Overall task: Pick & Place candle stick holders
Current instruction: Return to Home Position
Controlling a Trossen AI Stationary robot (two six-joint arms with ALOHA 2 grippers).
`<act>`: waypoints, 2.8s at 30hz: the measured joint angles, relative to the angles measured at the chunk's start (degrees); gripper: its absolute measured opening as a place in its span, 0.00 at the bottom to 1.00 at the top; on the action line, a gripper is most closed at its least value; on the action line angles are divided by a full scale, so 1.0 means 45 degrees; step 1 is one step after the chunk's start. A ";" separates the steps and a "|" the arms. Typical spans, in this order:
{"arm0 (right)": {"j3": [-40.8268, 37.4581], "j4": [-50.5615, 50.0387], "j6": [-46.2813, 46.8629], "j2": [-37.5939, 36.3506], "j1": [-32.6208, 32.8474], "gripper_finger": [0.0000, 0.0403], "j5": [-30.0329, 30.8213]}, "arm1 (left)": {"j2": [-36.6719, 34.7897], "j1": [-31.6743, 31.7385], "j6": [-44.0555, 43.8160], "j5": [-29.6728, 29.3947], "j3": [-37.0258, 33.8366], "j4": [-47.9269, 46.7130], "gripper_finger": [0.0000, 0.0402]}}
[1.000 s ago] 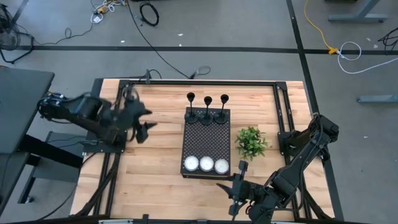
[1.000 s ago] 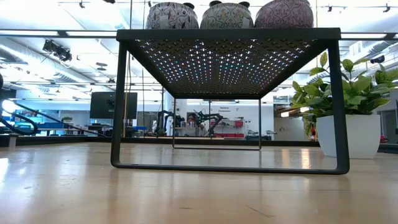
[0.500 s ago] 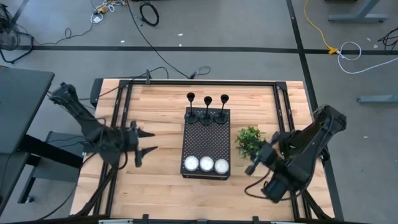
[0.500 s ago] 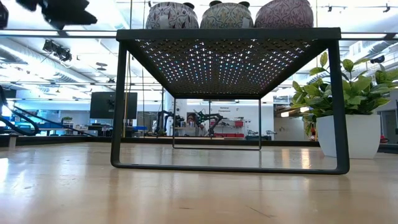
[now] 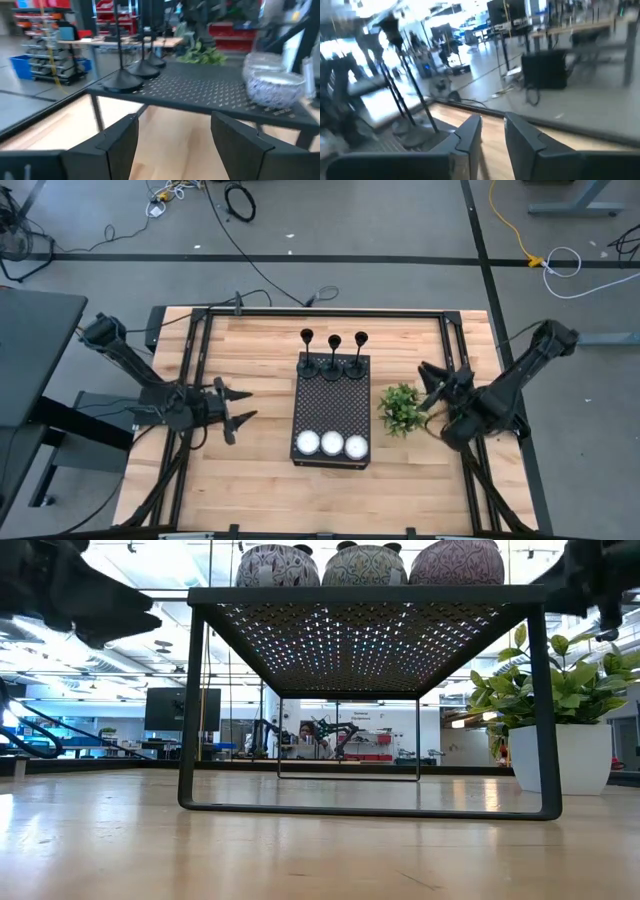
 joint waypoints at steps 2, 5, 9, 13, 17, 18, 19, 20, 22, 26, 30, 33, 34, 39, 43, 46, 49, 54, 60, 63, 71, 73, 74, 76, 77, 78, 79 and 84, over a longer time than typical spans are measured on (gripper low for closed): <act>-0.0439 0.1344 -0.0288 -0.1052 0.0013 0.21 0.0078 | -0.0002 0.0507 0.0167 0.0778 -0.0413 0.0837 0.62; -0.0353 0.4758 -0.4214 -0.1806 0.0026 0.21 0.0152 | 0.0038 0.1395 0.0176 0.2025 -0.0729 0.1154 0.62; -0.0144 0.4471 -0.6265 -0.2789 -0.1244 0.21 0.0183 | 0.0154 0.2631 -0.0187 0.3356 -0.0823 0.1342 0.62; 0.0293 0.3516 -0.6248 -0.3977 -0.3186 0.21 0.0071 | 0.0279 0.3700 0.0236 0.4544 -0.0814 0.1534 0.62; 0.1362 0.4540 -0.9810 -0.4565 -0.5179 0.21 -0.3053 | 0.0409 0.4568 -0.0076 0.5678 -0.0814 0.1485 0.62; 0.1654 0.5280 -1.0842 -0.4617 -0.5667 0.21 -0.4106 | 0.0460 0.4747 -0.0111 0.6011 -0.0815 0.1452 0.62; 0.1849 0.5967 -1.2005 -0.4636 -0.6115 0.21 -0.5282 | 0.0500 0.4890 -0.0131 0.6338 -0.0818 0.1435 0.62; 0.1989 0.6619 -1.3317 -0.4622 -0.6528 0.21 -0.6364 | 0.0515 0.5015 -0.0129 0.6623 -0.0818 0.1440 0.62; 0.2269 0.7278 -1.4403 -0.4487 -0.7268 0.21 -0.8428 | 0.0568 0.5185 -0.0297 0.7070 -0.0814 0.1494 0.62; 0.2219 0.7116 -1.5309 -0.3874 -0.8205 0.21 -0.9843 | 0.0568 0.5287 -0.0428 0.7676 -0.0814 0.1352 0.62; 0.1096 0.7048 -1.6626 -0.2956 -0.8483 0.21 -0.8838 | 0.0568 0.5284 -0.0409 0.7880 -0.0814 0.1276 0.62; -0.0135 0.8629 -1.5897 -0.2240 -0.8536 0.21 -0.7698 | 0.0568 0.5284 -0.0437 0.7880 -0.0814 0.1265 0.62; -0.0507 0.9376 -1.5534 -0.2092 -0.8537 0.21 -0.7701 | 0.0568 0.5284 -0.0438 0.7880 -0.0814 0.1268 0.62; -0.2789 1.4602 -1.7791 -0.1788 -0.8602 0.21 -1.1387 | 0.0568 0.5284 -0.0468 0.7925 -0.0814 0.1102 0.62; -0.4163 1.7078 -1.9101 -0.2332 -0.8819 0.21 -1.3851 | 0.0568 0.5284 -0.0474 0.8168 -0.0814 0.0690 0.62; -0.5162 1.7269 -1.8853 -0.3113 -0.9021 0.21 -1.3215 | 0.0573 0.5284 -0.0722 0.8166 -0.0814 0.0483 0.62; -0.6364 1.8082 -1.8517 -0.4066 -0.9124 0.21 -1.3448 | 0.0573 0.5284 -0.0793 0.8210 -0.0814 0.0487 0.62; -0.7698 1.9217 -1.9188 -0.6341 -0.9103 0.21 -1.4294 | 0.0573 0.5318 -0.0727 0.8207 -0.0814 0.0472 0.62; -0.7696 1.6361 -1.8805 -0.8249 -0.9097 0.21 -1.3764 | 0.0563 0.5279 -0.1023 0.8299 -0.0814 0.0693 0.62; -0.7696 1.6429 -1.9091 -0.9050 -0.9095 0.21 -1.2964 | 0.0563 0.5284 -0.0928 0.8295 -0.0815 0.0970 0.62; -0.7692 1.5293 -1.9521 -1.1284 -0.9085 0.21 -1.3695 | 0.0455 0.5040 0.0705 0.8782 -0.1241 0.3675 0.62; -0.7692 1.5329 -1.9555 -1.1533 -0.9037 0.21 -1.3885 | 0.0466 0.4911 0.0970 0.8811 -0.1241 0.3962 0.62; -0.7677 1.5411 -1.9595 -1.1524 -0.9013 0.21 -1.3855 | 0.0451 0.4840 0.1132 0.8797 -0.1241 0.4175 0.62; -0.7677 1.5327 -1.9672 -1.1518 -0.9013 0.21 -1.3434 | 0.0491 0.4723 0.1455 0.8902 -0.1241 0.4686 0.62; -0.7677 1.5343 -1.9807 -1.1466 -0.9024 0.21 -1.3071 | 0.0529 0.4699 0.1661 0.9002 -0.1246 0.4645 0.62; -0.7677 1.5388 -1.9850 -1.1382 -0.9028 0.21 -1.2782 | 0.0561 0.4690 0.1680 0.9059 -0.1246 0.4471 0.62; -0.7677 1.5401 -1.9736 -1.1317 -0.9032 0.21 -1.2595 | 0.0568 0.4686 0.1415 0.9039 -0.1249 0.4285 0.62; -0.7677 1.5393 -1.9140 -1.1231 -0.9032 0.21 -1.2369 | 0.0564 0.4696 -0.0721 0.8826 -0.1251 0.4220 0.62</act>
